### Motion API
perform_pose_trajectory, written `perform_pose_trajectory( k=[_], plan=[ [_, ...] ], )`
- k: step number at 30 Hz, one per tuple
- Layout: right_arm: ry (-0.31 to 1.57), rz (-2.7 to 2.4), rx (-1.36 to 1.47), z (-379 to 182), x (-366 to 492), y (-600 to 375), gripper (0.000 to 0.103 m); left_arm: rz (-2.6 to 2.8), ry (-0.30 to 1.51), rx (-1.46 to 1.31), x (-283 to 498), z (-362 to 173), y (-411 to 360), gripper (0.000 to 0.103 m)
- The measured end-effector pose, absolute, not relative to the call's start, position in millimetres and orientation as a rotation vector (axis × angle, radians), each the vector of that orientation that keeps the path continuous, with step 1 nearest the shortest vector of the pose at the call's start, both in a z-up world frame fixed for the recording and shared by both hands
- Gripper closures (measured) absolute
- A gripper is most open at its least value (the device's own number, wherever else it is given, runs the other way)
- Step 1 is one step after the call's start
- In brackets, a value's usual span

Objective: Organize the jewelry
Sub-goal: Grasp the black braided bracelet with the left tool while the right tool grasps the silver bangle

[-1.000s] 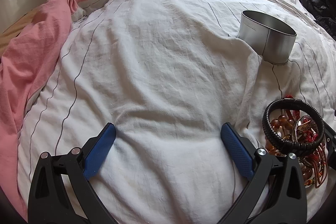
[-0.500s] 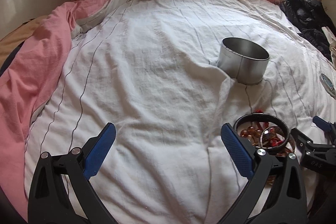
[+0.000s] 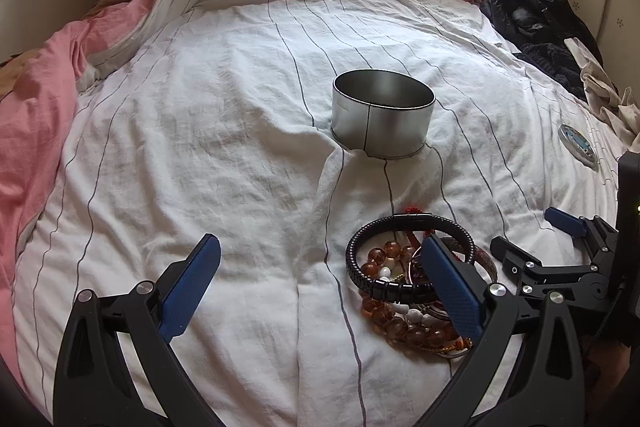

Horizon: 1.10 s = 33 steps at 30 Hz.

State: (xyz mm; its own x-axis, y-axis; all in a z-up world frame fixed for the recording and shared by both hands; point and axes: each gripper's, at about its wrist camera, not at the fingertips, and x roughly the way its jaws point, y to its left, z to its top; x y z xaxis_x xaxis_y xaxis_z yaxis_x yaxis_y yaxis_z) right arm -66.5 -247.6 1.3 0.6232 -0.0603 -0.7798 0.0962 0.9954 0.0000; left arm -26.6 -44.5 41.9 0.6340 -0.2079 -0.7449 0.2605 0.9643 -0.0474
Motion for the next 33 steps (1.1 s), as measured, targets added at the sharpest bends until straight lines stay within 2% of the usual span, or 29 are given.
perform_pose_trajectory(
  k=[12, 17, 22, 27, 31, 33],
  plan=[
    [0.893, -0.09, 0.043, 1.3, -66.6, -247.6, 0.007, -0.309, 0.847, 0.092, -29.1, 42.3, -49.9, 0.007],
    [0.893, -0.09, 0.043, 1.2, -66.7, -247.5, 0.007, -0.397, 0.908, -0.079, -21.1, 36.9, -35.0, 0.035],
    [0.892, -0.09, 0.043, 1.2, -66.8, -247.2, 0.007, -0.407, 0.932, -0.093, -15.6, 30.1, -37.1, 0.05],
    [0.893, -0.09, 0.043, 1.1, -66.7, -247.1, 0.007, -0.408, 0.938, -0.058, -13.4, 26.9, -45.3, 0.055],
    [0.892, -0.09, 0.043, 1.2, -66.8, -247.3, 0.007, -0.412, 0.935, -0.039, -13.1, 27.4, -50.5, 0.072],
    [0.892, -0.09, 0.043, 1.0, -66.8, -247.1, 0.007, -0.375, 0.893, 0.018, -16.9, 32.2, -53.8, 0.074]
  ],
)
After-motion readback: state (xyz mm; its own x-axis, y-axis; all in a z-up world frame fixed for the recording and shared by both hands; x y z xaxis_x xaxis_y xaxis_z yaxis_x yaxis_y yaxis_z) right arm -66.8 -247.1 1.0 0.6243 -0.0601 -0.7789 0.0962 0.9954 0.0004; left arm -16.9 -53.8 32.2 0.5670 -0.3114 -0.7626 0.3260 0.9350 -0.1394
